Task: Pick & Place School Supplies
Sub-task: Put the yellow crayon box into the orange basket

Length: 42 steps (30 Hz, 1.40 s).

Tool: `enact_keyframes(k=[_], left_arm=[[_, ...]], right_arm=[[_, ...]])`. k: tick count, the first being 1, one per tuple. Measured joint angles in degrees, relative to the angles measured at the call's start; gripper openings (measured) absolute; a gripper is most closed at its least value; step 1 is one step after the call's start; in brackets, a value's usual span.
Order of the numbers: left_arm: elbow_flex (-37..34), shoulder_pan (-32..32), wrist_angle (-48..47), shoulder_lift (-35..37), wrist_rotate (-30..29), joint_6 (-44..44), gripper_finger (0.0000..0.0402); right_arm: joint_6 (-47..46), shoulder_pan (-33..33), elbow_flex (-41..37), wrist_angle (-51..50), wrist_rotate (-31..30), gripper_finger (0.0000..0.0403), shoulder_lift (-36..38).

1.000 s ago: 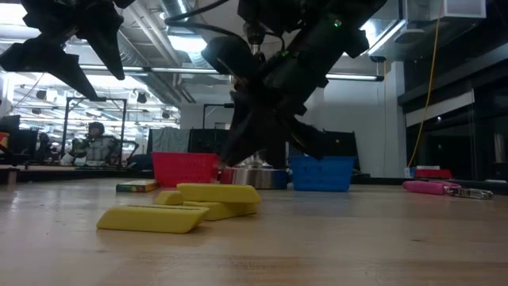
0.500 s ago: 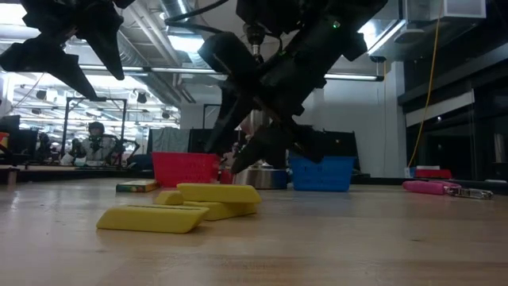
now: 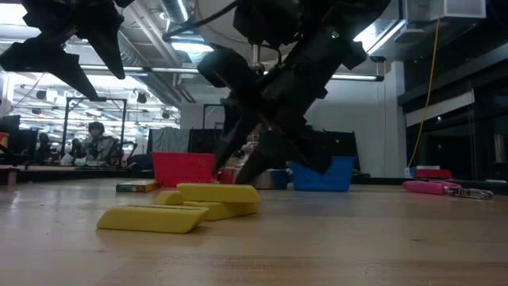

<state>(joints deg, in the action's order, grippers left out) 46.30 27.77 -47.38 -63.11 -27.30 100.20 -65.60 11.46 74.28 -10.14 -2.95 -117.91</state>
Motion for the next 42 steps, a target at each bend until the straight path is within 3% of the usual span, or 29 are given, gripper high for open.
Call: enact_keyframes(k=[32,42], left_arm=[[0.00,0.00,0.31,0.00,-0.05,-0.04,0.0228],[0.00,0.00,0.32,0.00,-0.20,-0.09,0.0228]], right_arm=[[1.70,-0.39,0.04,-4.01,-3.31,0.0170,0.09],[1.46,-0.48,-0.04,-4.64,-4.40,0.0221,-0.68]])
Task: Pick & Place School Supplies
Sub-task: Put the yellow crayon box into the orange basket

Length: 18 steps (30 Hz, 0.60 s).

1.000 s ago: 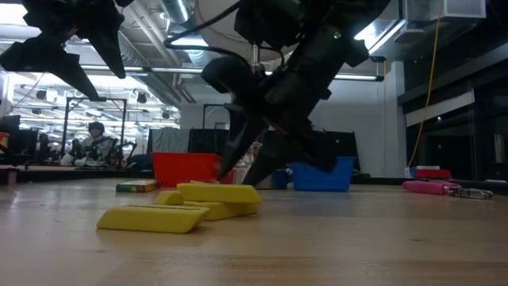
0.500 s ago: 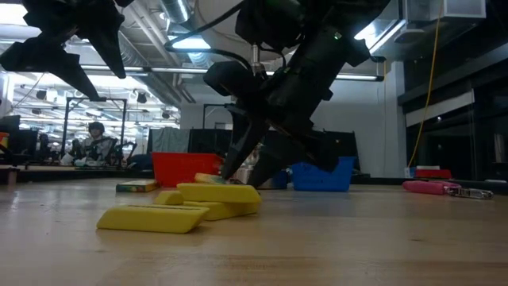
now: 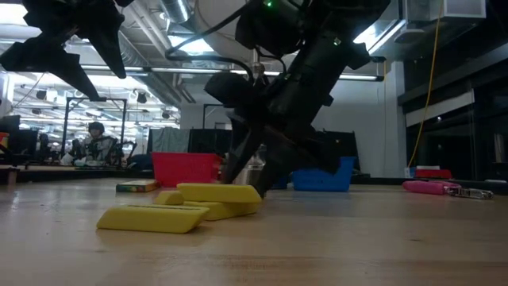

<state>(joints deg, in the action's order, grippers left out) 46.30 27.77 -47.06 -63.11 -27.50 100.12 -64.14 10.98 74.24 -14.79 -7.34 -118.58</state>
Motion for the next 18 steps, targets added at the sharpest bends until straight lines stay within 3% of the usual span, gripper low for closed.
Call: enact_keyframes(k=[18], left_arm=[[0.00,0.00,0.00,0.00,0.03,0.11,0.0228]], right_arm=[[0.63,0.84,0.08,-0.10,2.38,0.0220,-0.74]])
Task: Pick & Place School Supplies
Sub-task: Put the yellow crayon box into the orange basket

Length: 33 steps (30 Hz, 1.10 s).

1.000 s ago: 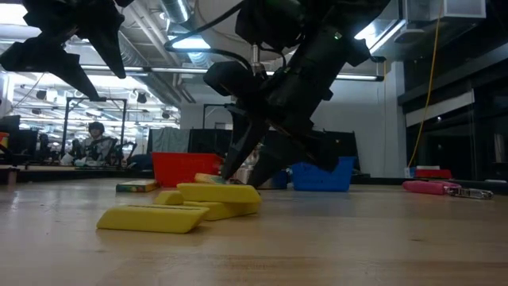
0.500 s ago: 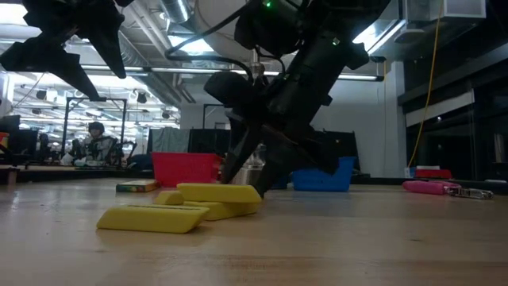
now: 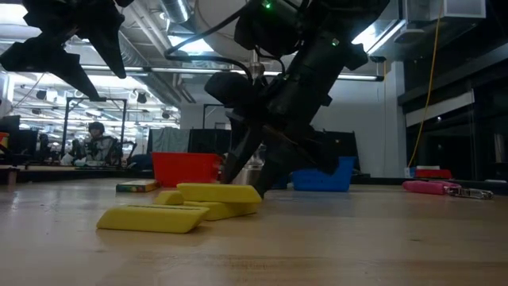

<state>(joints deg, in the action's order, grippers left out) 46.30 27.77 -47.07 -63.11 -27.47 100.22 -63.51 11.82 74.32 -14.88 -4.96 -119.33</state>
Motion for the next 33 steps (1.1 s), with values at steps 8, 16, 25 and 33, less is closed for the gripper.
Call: enact_keyframes(k=[8,16,25,33], left_arm=[[0.00,0.00,0.02,0.00,1.15,0.02,0.0228],[0.00,0.01,0.04,0.00,1.47,-0.04,0.0228],[0.00,0.00,0.20,0.00,1.54,-0.49,0.0228],[0.00,0.00,0.23,0.00,1.58,-0.84,0.0228]], right_arm=[[-3.16,0.15,0.04,-0.52,0.04,0.0181,-0.60],[-3.70,0.21,-0.04,-0.71,0.13,0.0090,-0.52],[-3.32,0.30,-0.08,1.28,1.79,0.0006,-0.53],[-0.74,0.48,-0.44,0.77,-0.98,0.0001,2.77]])
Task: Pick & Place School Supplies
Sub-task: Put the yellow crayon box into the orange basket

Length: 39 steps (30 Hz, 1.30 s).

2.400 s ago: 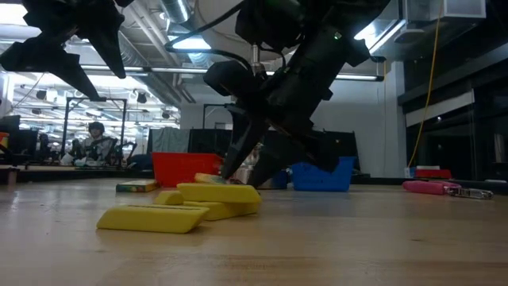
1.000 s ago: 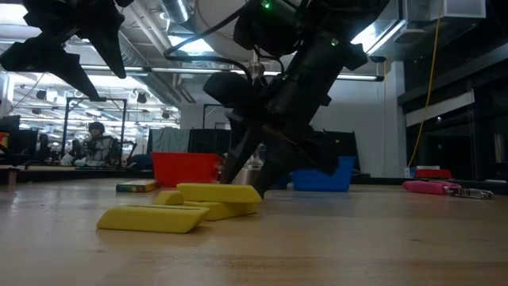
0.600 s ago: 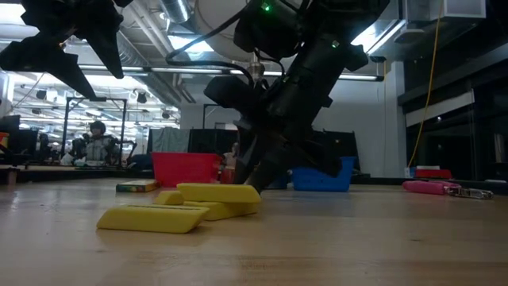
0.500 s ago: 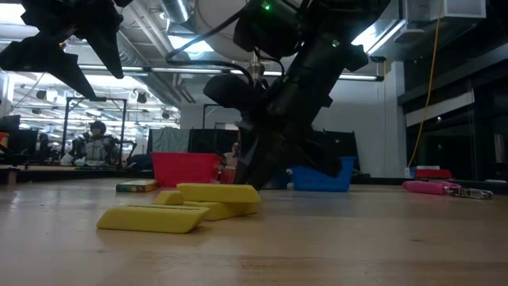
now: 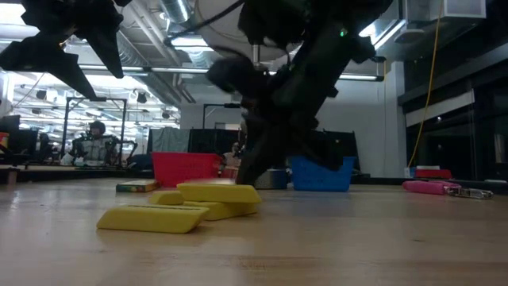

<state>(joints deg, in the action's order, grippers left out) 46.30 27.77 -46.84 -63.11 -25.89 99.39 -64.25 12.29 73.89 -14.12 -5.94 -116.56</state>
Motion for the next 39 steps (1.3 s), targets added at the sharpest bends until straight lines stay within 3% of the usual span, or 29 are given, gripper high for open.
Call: enact_keyframes(k=[10,22,39], left_arm=[[0.00,0.00,6.96,0.01,-0.04,-6.81,0.0233],[0.00,-2.22,19.70,0.02,0.37,-14.69,0.0280],[0.00,-6.40,25.31,-1.74,4.86,-20.84,0.0264]], right_arm=[[4.10,1.13,0.17,3.06,-3.99,0.0001,6.56],[8.24,3.41,0.26,9.92,-6.21,0.0000,7.84],[15.45,3.89,4.22,9.80,-8.82,0.0000,9.63]])
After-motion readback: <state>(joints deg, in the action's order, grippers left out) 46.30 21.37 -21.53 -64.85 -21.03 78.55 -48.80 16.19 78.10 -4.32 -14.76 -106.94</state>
